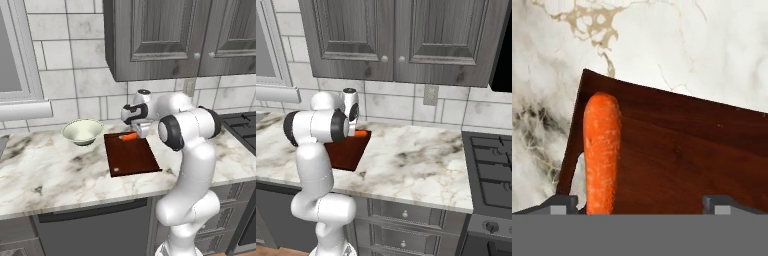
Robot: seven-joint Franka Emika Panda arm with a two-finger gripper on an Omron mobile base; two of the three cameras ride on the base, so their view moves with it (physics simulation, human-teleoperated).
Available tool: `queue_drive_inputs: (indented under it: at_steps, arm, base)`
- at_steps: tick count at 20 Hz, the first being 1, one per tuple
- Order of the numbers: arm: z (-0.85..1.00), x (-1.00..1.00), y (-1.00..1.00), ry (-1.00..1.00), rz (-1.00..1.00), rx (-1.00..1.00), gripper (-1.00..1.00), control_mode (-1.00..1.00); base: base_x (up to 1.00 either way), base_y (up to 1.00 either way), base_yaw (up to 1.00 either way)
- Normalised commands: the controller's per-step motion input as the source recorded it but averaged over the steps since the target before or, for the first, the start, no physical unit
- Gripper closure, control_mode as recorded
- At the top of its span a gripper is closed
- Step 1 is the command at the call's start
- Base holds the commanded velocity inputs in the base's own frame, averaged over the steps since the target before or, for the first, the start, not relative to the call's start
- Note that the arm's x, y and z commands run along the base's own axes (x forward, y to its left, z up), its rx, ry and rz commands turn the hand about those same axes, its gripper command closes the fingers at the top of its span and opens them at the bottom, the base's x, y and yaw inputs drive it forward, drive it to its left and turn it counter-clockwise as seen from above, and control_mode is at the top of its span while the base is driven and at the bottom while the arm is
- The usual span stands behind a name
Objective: Place the two vegetables and bowl onto the tray for setting up a vegetable dip station.
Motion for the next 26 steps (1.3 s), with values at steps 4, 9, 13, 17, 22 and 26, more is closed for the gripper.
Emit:
queue_drive_inputs:
  at_steps: [4,9,13,17,22,26]
  arm:
    - [0.26,-0.43,0.0,-0.08,0.04,0.04,-1.0,-1.0]
    - [0.15,-0.41,0.0,-0.13,0.03,0.06,-1.0,-1.0]
    - [0.03,-0.4,0.0,-0.21,0.02,0.06,-1.0,-1.0]
    - [0.35,-0.15,0.0,-0.17,0.02,0.05,-1.0,-1.0]
    - [0.47,0.0,0.0,-0.1,0.05,0.03,-1.0,-1.0]
    - [0.39,-0.08,0.02,-0.08,0.08,0.02,-1.0,-1.0]
  base:
    - [0.0,0.0,0.0]
    - [0.0,0.0,0.0]
    - [0.0,0.0,0.0]
    - [0.0,0.0,0.0]
    - [0.0,0.0,0.0]
    - [0.0,0.0,0.0]
